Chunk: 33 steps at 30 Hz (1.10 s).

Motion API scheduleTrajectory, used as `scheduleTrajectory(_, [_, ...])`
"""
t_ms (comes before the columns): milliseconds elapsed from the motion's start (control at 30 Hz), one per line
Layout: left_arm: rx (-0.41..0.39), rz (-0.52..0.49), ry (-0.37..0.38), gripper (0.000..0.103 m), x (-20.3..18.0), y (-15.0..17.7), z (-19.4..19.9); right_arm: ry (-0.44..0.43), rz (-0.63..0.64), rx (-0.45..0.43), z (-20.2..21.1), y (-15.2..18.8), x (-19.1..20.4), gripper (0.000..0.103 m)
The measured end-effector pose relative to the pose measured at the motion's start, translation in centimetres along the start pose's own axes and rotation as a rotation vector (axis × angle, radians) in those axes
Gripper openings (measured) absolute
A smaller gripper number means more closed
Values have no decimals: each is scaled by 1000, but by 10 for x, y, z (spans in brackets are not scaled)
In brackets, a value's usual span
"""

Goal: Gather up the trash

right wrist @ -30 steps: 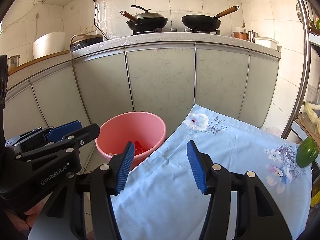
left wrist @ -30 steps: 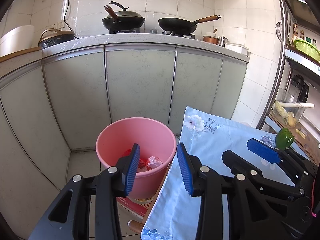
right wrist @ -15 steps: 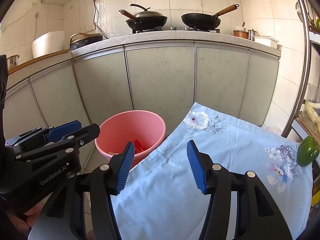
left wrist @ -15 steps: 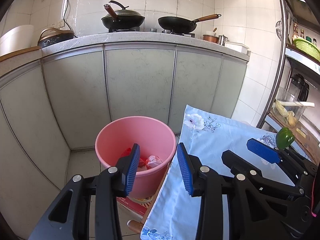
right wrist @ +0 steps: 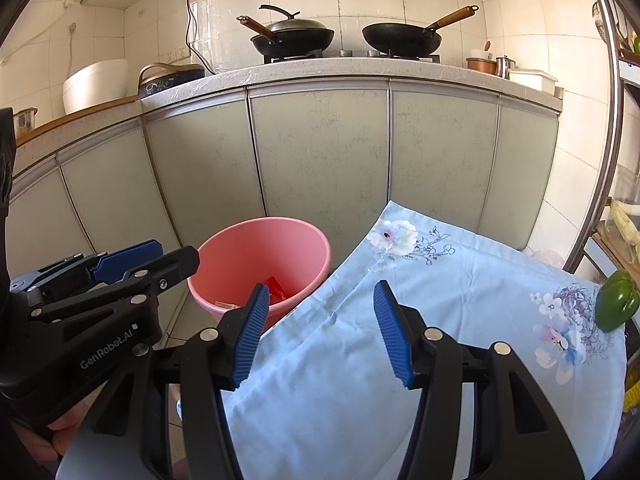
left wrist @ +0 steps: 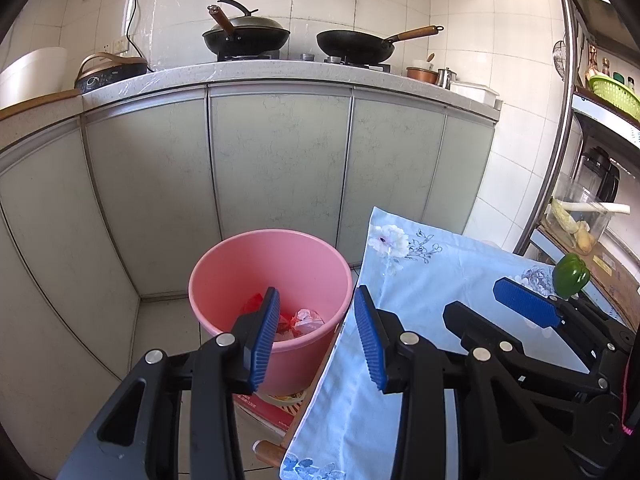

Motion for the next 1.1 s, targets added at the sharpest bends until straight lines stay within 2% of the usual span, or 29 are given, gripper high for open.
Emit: scheduleTrajectory(1100, [40, -5, -3, 39, -6, 6, -22, 2, -20, 34, -17, 9, -10, 55])
Point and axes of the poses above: each gripper's, at about its wrist camera, not at the fingertips, and z roughly against the way its jaws point, x to its left, y to its underside, the point moved 10 cm from there along -z, roughly the way its jaws point, and after that the axes turned 5 degrees about -z, right-handed, at the moved point
